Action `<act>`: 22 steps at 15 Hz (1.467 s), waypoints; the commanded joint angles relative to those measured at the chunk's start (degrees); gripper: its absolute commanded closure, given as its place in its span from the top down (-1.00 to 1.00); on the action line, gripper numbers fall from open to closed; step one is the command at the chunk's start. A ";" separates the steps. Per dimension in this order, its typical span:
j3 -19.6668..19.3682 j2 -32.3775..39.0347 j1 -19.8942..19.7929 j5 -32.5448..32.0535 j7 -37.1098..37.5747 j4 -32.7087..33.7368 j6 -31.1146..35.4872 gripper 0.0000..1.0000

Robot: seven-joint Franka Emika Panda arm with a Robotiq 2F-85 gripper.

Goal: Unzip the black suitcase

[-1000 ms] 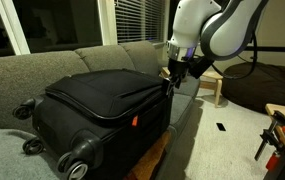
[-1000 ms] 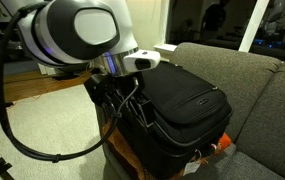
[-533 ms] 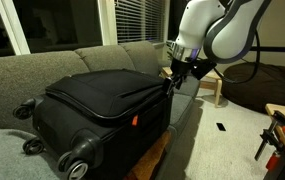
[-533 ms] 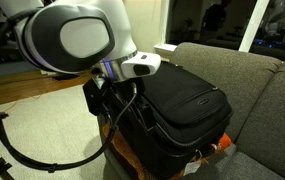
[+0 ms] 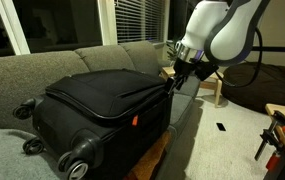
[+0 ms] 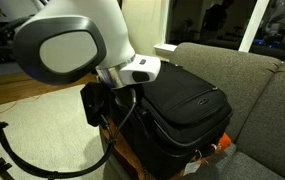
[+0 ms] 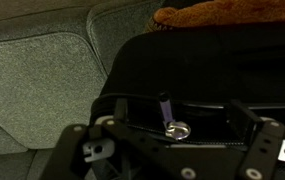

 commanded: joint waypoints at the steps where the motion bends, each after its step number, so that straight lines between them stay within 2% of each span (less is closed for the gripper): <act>1: 5.76 -0.20 -7.15 2.38 -5.63 -1.15 3.79 1.00; 4: 10.97 -0.08 -12.95 2.27 -8.49 -0.83 3.72 1.00; 5: 12.36 0.06 -15.14 -0.28 -7.87 -0.55 3.63 1.00; 7: 15.31 0.00 -18.47 -1.27 -9.38 -0.27 2.82 1.00; 8: 12.48 -0.08 -13.84 2.35 -9.17 -0.06 1.36 1.00; 10: 14.13 -0.04 -15.88 1.94 -9.93 -0.02 1.42 1.00; 16: 14.39 -0.04 -16.16 1.86 -10.06 -0.01 1.43 1.00; 22: 19.31 1.02 -18.82 2.55 -11.16 2.11 -1.10 1.00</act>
